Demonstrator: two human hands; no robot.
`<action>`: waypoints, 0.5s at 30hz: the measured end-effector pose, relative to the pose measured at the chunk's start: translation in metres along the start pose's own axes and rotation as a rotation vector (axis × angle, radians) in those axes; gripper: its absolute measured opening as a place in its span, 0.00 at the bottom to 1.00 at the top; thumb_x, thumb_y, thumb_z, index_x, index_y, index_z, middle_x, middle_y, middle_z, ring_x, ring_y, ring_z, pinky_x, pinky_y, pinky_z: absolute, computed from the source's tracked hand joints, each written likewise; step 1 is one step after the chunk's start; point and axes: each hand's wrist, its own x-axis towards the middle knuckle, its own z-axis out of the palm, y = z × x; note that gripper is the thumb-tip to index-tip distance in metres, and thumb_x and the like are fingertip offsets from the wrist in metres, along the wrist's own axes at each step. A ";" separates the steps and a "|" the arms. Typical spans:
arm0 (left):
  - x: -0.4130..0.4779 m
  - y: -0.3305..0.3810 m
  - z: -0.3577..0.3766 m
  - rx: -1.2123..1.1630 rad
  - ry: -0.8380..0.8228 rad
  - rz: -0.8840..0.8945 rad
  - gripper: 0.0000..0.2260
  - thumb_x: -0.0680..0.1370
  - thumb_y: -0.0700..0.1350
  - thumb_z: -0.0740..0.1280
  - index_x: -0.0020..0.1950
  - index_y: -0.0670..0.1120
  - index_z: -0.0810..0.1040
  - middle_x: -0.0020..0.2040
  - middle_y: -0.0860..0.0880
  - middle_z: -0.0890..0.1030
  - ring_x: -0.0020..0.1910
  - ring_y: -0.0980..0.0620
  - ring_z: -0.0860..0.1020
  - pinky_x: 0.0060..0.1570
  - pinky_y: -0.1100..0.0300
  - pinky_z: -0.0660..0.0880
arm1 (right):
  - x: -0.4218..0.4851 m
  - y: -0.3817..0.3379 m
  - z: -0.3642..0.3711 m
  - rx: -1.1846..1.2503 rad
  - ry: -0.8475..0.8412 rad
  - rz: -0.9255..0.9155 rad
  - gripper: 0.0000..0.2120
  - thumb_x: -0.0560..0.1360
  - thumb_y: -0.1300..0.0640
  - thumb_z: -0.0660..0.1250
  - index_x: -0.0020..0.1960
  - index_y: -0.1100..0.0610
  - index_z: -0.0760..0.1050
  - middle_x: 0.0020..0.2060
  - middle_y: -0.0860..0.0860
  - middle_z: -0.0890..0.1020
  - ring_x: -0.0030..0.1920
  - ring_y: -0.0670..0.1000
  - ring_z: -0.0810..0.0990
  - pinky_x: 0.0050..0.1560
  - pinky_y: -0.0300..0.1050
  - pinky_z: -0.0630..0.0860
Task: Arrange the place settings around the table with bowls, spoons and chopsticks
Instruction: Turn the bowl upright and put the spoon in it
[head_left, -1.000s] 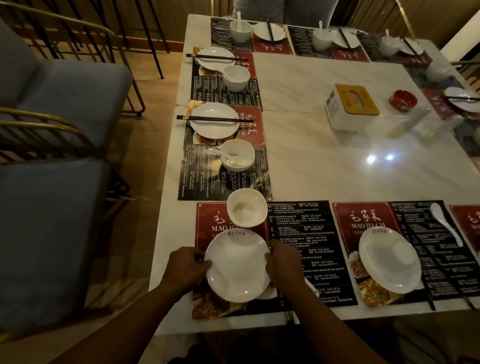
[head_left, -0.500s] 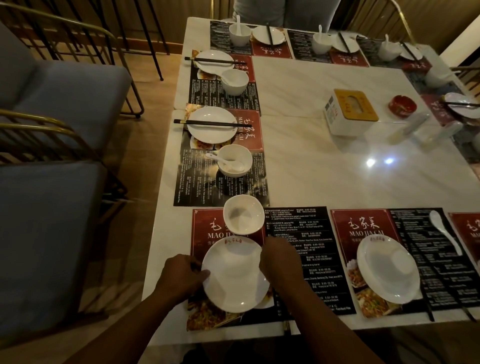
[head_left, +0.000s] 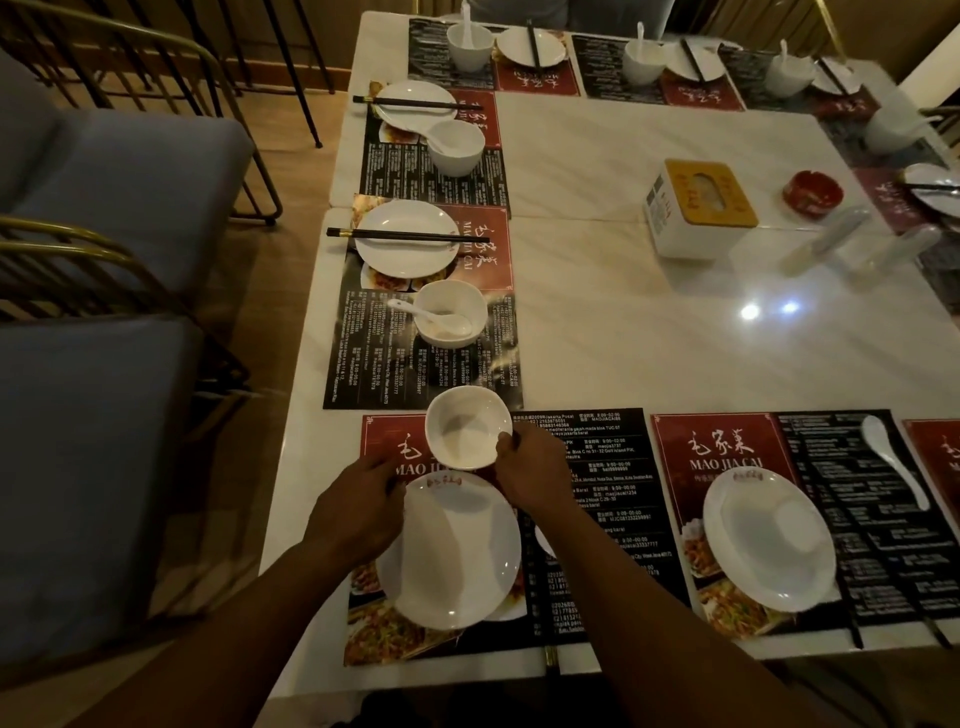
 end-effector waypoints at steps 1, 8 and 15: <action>0.000 -0.001 0.002 -0.003 -0.006 0.004 0.12 0.81 0.54 0.61 0.62 0.56 0.78 0.62 0.56 0.77 0.56 0.54 0.78 0.54 0.56 0.78 | 0.000 0.002 -0.003 0.004 0.012 0.008 0.10 0.80 0.57 0.61 0.49 0.59 0.79 0.39 0.50 0.79 0.38 0.47 0.76 0.31 0.35 0.65; -0.005 0.003 0.007 0.038 -0.027 -0.030 0.14 0.81 0.56 0.61 0.61 0.53 0.79 0.69 0.53 0.72 0.62 0.52 0.75 0.58 0.54 0.75 | -0.005 0.047 -0.052 0.041 0.094 0.079 0.10 0.79 0.57 0.61 0.41 0.58 0.76 0.33 0.51 0.79 0.34 0.49 0.79 0.30 0.41 0.73; -0.002 0.000 0.014 0.052 -0.014 -0.056 0.16 0.80 0.57 0.61 0.63 0.51 0.79 0.70 0.52 0.71 0.64 0.50 0.75 0.61 0.49 0.77 | -0.016 0.092 -0.086 -0.038 0.112 0.178 0.08 0.79 0.56 0.61 0.47 0.56 0.78 0.36 0.50 0.80 0.37 0.46 0.78 0.33 0.42 0.73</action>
